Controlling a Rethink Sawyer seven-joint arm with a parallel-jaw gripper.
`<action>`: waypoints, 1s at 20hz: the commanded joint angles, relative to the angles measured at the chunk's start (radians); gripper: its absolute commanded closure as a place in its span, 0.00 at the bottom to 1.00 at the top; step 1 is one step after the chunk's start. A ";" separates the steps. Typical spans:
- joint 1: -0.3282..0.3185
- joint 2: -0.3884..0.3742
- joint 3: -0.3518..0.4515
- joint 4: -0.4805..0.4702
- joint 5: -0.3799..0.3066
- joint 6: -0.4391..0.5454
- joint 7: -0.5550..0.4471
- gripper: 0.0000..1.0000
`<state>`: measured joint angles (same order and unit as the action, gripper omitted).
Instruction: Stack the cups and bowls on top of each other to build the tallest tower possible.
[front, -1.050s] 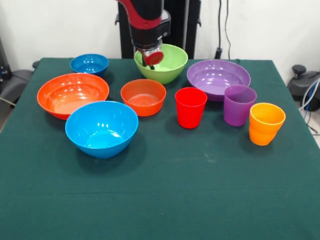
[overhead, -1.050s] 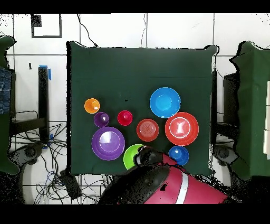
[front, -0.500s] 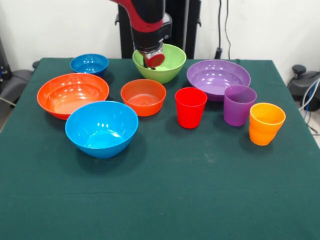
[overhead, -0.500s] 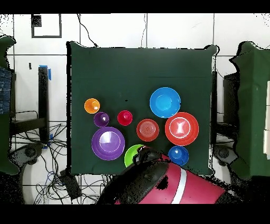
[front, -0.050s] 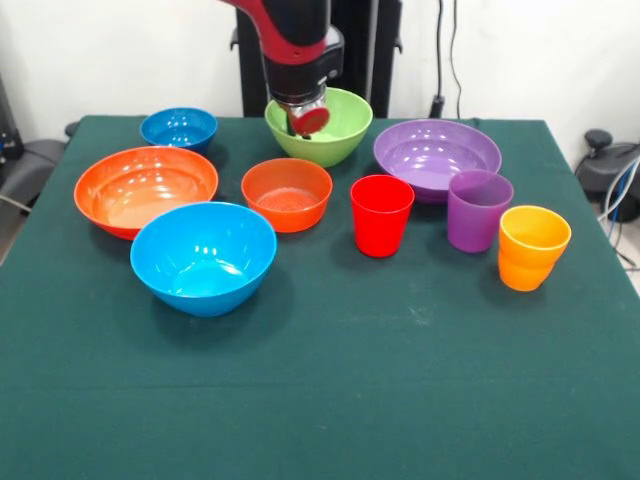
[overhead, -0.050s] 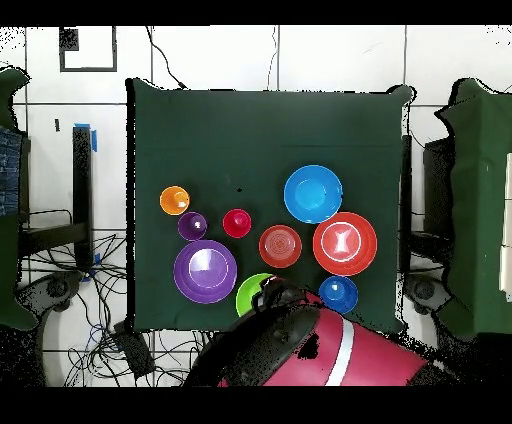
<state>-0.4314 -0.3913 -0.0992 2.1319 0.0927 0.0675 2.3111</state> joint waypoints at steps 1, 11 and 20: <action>0.008 -0.052 0.137 -0.065 0.014 0.051 0.087 0.00; -0.011 -0.127 0.193 -0.056 0.049 0.134 0.100 0.00; -0.026 -0.220 0.226 -0.020 0.067 0.222 0.109 0.00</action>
<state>-0.4403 -0.5626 -0.0057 2.1328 0.0950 0.1915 2.3111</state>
